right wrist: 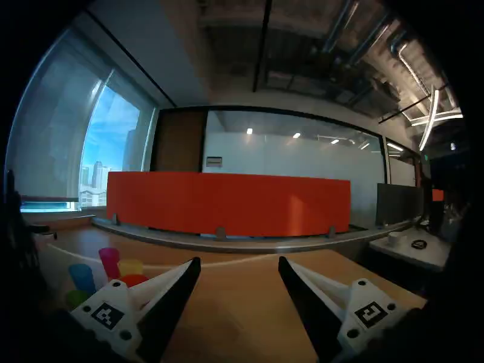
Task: Pour water
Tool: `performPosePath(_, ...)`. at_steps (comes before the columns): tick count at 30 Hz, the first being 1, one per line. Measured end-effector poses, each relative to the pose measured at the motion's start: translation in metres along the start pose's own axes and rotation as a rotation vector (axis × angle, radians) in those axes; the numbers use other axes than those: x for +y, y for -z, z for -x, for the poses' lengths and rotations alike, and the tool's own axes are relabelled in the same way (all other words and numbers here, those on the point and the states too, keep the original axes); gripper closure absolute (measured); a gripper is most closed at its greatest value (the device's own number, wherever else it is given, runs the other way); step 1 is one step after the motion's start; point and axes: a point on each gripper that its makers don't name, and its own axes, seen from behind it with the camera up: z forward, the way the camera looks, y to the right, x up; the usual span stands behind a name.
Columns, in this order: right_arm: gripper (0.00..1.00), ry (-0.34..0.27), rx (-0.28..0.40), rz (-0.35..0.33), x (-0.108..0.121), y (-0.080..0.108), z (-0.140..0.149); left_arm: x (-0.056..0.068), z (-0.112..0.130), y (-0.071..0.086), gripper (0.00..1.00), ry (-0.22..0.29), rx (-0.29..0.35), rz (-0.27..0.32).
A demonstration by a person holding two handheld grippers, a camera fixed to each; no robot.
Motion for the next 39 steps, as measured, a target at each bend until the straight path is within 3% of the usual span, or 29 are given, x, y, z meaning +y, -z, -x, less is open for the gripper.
performPosePath(8,0.01,-0.049,-0.010,-0.011,0.000,-0.006,0.025,0.000,0.000,0.000,0.03,0.000,0.000,0.000)
performPosePath(20,0.01,-0.061,0.007,-0.031,-0.001,-0.013,0.033,0.000,0.000,0.000,0.03,0.000,0.000,0.000)
performPosePath(29,0.01,-0.044,-0.007,-0.017,0.001,-0.018,0.043,0.000,0.000,-0.001,0.03,0.000,0.000,0.000)
performPosePath(39,0.01,-0.088,-0.026,0.007,0.010,-0.023,0.061,0.000,-0.001,-0.001,0.03,0.000,0.000,0.000)
